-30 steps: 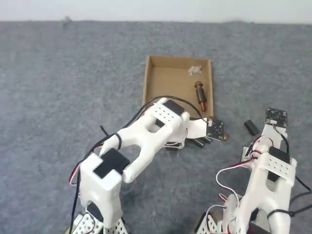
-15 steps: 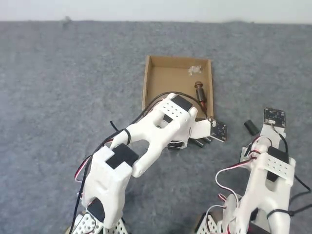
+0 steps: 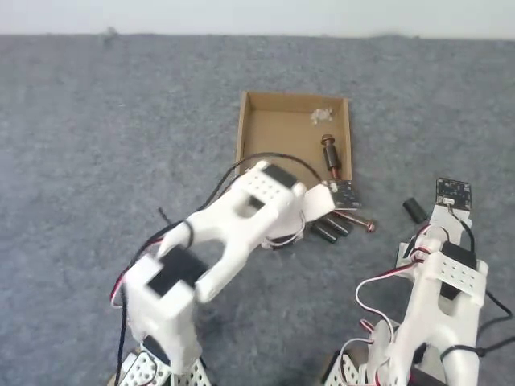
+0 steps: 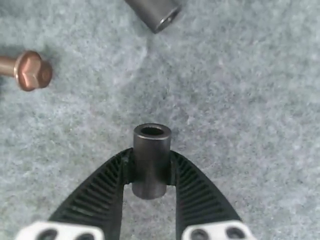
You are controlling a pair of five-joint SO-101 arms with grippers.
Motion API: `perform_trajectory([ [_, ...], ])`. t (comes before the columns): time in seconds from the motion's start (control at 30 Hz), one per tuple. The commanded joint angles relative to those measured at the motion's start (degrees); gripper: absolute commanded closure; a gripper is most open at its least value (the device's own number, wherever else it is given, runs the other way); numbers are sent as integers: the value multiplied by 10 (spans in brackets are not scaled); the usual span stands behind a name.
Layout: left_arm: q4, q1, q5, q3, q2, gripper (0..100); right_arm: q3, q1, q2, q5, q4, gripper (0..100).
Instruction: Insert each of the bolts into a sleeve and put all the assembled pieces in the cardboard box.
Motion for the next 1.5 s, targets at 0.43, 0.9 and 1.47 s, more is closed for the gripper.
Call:
perform_trajectory([
  [0.43, -313, -253, 329, 344, -430, 989, 1, -7, -18, 4, -10, 991],
  [0.9, -416, -372, 414, 367, -446, 989, -1, -119, -24, -106, -42, 991],
  [1.47, -495, -377, 412, 408, -446, 989, -154, -326, -23, -121, -71, 990],
])
